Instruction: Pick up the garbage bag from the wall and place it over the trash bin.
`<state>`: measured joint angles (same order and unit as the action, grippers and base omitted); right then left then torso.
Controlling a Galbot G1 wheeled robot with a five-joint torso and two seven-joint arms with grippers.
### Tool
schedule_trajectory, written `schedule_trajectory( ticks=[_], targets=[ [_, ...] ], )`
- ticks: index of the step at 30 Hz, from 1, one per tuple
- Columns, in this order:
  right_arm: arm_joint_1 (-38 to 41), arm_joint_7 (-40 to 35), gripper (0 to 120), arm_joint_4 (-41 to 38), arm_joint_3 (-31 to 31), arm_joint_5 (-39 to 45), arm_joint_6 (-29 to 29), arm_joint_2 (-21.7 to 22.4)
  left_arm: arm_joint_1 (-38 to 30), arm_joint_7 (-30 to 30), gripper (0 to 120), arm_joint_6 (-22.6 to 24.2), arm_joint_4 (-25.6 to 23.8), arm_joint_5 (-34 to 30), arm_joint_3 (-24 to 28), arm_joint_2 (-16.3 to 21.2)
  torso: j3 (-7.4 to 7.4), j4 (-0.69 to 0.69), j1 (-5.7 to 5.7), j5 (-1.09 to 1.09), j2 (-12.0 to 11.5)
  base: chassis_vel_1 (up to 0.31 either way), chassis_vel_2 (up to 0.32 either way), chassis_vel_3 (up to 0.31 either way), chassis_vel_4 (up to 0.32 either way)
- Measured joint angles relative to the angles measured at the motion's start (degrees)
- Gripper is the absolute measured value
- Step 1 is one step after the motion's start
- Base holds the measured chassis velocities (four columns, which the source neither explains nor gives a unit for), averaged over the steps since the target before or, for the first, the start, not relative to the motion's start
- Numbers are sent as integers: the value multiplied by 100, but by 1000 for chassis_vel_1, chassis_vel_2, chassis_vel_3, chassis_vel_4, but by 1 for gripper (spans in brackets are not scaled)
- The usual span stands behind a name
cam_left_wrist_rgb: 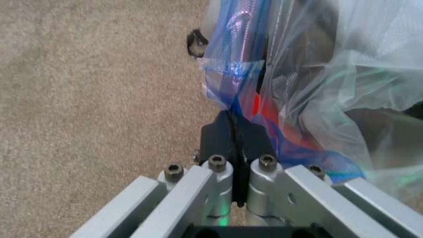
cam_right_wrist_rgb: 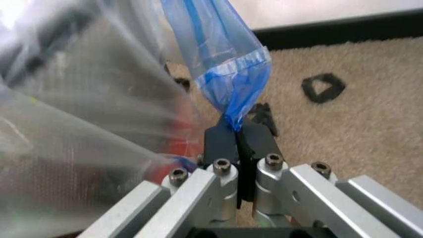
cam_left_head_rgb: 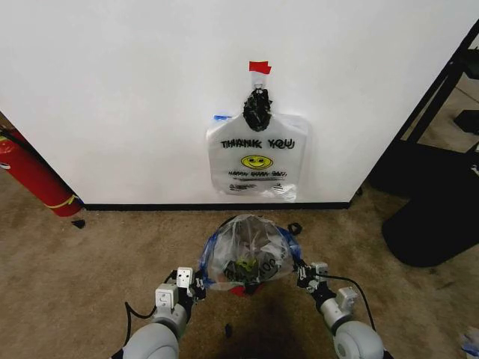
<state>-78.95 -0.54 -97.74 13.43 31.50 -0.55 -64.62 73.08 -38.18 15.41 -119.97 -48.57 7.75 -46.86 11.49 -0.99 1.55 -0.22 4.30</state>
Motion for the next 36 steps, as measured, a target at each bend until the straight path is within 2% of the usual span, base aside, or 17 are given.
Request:
schedule_trajectory(
  ticks=[13,27,33,36],
  targets=[
    [815,-268,0,512,-449,232,-392,-9,-428,168,0,29,506,94,264,-110,0,0,0,0,0,0,0,0,0],
    [1488,-341,0,1092,-1053,-31,-514,117,-998,214,0,-1,1075,217,710,-206,0,0,0,1,0,0,0,0,0],
    [1454,-392,0,1038,-1013,-42,-498,127,-900,236,0,-11,1006,269,633,-197,0,0,0,0,0,0,0,0,0],
    [1326,-405,6,896,-870,-27,-449,148,-734,235,10,-12,855,406,495,-150,0,1,0,0,0,0,0,0,0]
  ],
)
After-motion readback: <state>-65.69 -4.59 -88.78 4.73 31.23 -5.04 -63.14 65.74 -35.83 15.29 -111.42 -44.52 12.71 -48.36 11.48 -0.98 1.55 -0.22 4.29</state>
